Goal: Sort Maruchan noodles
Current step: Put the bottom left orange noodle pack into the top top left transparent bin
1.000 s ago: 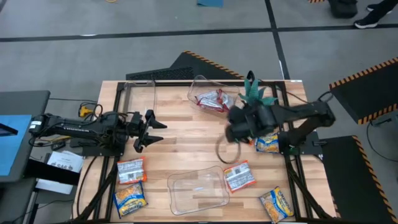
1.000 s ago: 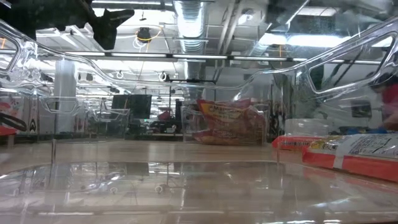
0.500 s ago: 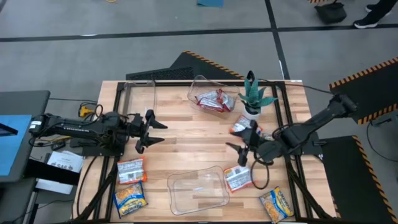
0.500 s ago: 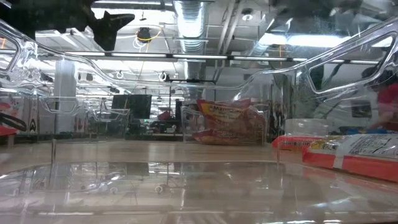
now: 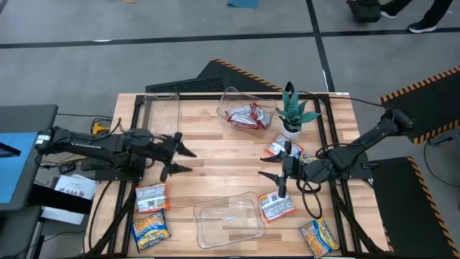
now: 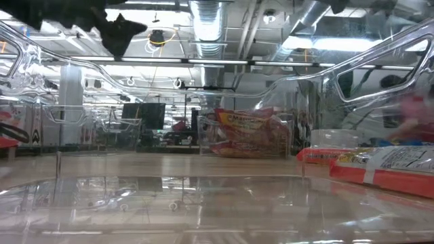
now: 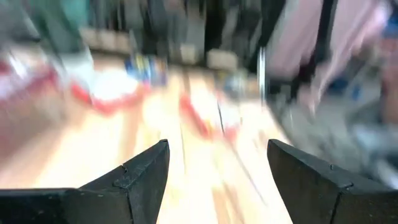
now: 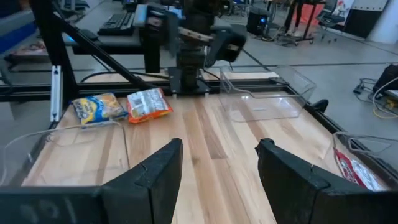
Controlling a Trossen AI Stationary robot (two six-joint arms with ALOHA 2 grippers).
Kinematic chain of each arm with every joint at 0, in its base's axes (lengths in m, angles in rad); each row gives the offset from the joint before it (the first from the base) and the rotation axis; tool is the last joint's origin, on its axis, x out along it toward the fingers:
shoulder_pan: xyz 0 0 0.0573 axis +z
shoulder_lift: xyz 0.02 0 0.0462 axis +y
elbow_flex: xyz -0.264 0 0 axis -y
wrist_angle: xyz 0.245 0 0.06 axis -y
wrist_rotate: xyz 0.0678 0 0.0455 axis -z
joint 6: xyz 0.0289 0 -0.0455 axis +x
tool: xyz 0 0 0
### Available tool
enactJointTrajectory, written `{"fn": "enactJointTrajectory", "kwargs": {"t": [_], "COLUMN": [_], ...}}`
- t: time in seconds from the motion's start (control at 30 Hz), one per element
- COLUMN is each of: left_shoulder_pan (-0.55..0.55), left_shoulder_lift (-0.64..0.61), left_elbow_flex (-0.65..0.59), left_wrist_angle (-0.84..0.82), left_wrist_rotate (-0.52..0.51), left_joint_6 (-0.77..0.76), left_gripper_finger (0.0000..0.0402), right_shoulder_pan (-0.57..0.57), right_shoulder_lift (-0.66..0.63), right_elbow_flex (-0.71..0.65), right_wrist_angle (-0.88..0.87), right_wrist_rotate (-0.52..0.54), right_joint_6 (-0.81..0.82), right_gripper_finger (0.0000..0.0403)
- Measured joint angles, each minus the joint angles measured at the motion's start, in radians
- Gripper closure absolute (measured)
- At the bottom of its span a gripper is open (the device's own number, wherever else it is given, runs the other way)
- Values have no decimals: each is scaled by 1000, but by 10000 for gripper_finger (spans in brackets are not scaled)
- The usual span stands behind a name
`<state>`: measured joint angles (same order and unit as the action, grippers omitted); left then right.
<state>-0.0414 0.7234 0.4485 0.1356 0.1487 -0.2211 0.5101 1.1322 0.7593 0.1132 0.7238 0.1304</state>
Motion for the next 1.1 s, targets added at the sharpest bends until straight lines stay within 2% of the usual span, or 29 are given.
{"fn": "enactJointTrajectory", "kwargs": {"t": [0.1,0.23,0.33,0.4,0.57,0.7,0.9,1.1], "left_shoulder_pan": [-96,-273,-410,-488,-621,-667,-674,-612], "left_shoulder_lift": [96,253,370,440,578,672,738,725], "left_elbow_flex": [165,354,451,488,495,495,468,403], "left_wrist_angle": [-322,-718,-977,-1090,-1172,-1225,-1214,-1189], "left_wrist_rotate": [-69,-179,-248,-268,-271,-311,-356,-301], "left_joint_6": [11,-62,-158,-217,-310,-314,-197,-154], "left_gripper_finger": [145,145,145,145,145,145,145,145], "right_shoulder_pan": [0,0,-12,-20,-34,-34,-34,-34], "right_shoulder_lift": [0,1,1,1,1,1,1,1], "right_elbow_flex": [0,0,0,0,0,0,0,0], "right_wrist_angle": [-4,-49,-66,-81,-87,-92,-112,-111], "right_wrist_rotate": [0,5,6,8,8,8,8,8], "right_joint_6": [9,11,19,44,55,67,90,90], "right_gripper_finger": [172,172,172,172,172,172,172,172]}}
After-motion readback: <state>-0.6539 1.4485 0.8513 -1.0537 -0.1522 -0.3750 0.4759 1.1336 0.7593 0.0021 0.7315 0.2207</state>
